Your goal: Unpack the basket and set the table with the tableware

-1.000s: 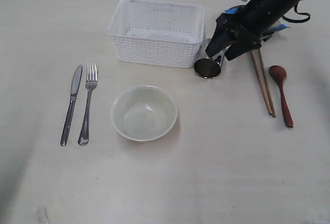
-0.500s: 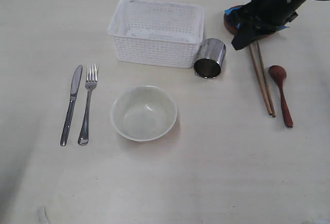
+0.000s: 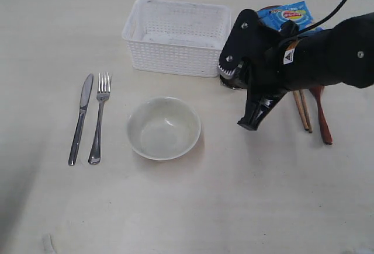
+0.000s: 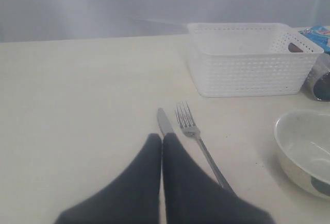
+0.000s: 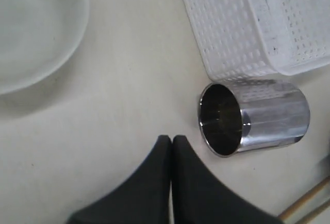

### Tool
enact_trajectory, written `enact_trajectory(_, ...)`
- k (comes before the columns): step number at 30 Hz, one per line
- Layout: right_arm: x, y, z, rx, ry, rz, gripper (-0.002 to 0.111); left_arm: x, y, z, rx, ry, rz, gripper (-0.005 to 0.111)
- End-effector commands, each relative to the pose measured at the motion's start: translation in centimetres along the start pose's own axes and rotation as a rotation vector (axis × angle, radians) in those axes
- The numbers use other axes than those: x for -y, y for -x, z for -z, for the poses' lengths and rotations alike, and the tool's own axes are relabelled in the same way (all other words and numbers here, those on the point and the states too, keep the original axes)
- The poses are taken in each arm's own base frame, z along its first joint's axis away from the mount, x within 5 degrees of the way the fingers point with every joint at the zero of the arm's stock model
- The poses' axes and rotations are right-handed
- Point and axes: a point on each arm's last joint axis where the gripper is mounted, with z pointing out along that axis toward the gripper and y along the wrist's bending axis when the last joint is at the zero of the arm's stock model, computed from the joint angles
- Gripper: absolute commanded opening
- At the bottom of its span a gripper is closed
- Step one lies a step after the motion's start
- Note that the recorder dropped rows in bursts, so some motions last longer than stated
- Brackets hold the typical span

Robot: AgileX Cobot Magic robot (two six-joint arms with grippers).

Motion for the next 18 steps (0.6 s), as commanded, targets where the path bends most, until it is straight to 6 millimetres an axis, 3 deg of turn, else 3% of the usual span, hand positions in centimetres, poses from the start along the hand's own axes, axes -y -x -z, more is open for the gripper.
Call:
enact_trajectory(1, 0.3, 0.2, -0.5, 0.034, -0.053, 0.064, 0.000, 0.0, -0.1, 0.0, 0.001, -0.005, -0.001, 0.000)
enact_trajectory(4, 0.4, 0.4, -0.7, 0.088, -0.095, -0.027, 0.000, 0.0, -0.1, 0.0, 0.001, -0.005, -0.001, 0.000)
enact_trajectory(10, -0.1, -1.3, -1.1, 0.096, -0.122, -0.054, 0.000, 0.0, -0.1, 0.0, 0.001, -0.005, -0.001, 0.000)
enact_trajectory(18, 2.5, -3.6, -0.8, 0.080, -0.220, -0.144, 0.000, 0.0, -0.1, 0.0, 0.001, -0.005, -0.001, 0.000)
